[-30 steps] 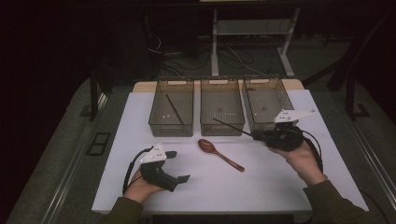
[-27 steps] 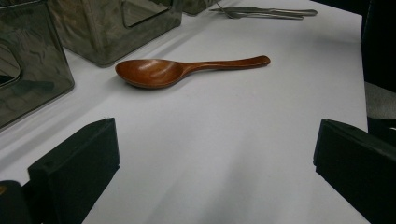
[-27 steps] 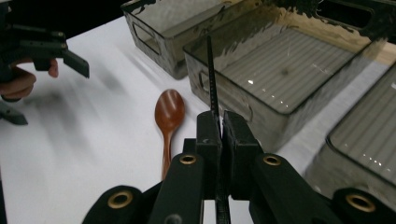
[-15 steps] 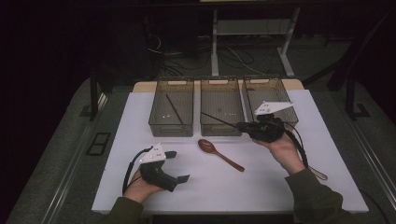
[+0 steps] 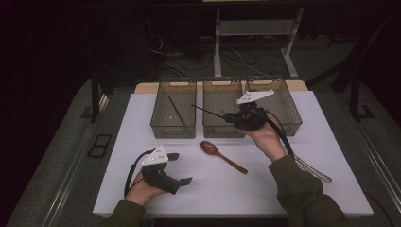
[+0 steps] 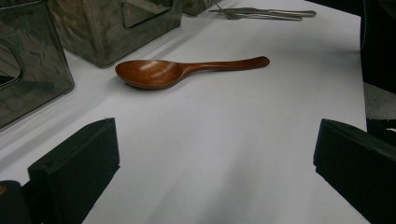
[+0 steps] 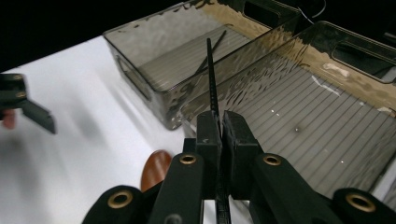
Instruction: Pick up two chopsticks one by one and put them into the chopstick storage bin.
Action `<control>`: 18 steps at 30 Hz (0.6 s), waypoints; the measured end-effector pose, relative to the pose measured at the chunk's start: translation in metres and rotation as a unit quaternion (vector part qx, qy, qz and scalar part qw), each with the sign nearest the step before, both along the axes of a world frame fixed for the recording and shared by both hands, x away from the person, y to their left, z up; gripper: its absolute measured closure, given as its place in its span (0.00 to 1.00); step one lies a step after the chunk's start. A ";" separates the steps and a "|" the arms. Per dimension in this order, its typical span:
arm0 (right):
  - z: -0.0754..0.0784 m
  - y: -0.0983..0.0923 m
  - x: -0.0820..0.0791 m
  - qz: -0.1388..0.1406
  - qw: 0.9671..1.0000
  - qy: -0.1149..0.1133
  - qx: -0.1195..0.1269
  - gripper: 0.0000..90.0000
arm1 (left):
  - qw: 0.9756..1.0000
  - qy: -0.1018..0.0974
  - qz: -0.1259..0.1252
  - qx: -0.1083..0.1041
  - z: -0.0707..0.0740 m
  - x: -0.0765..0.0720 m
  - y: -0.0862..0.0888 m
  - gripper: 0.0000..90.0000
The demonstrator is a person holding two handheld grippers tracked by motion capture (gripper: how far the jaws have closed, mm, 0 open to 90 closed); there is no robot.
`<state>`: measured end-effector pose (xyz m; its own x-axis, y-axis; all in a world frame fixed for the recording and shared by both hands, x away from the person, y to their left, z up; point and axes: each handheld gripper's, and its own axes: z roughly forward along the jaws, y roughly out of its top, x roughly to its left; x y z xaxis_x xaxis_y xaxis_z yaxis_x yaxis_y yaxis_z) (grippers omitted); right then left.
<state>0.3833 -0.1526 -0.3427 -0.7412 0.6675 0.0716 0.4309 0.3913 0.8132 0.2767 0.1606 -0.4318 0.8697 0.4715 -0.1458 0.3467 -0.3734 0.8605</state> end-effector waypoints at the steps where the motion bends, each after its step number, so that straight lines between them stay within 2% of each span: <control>1: 0.000 0.003 0.003 0.000 1.000 0.003 0.002 0.94 | 1.000 0.000 0.000 -0.001 0.000 0.000 0.000 0.00; 8: -0.002 0.024 0.023 -0.010 1.000 0.016 0.004 0.94 | 1.000 0.001 0.000 -0.004 0.000 0.000 0.000 0.00; 18: -0.002 0.058 0.049 -0.020 1.000 0.020 -0.011 0.94 | 1.000 0.002 0.000 -0.010 0.001 0.000 -0.002 0.00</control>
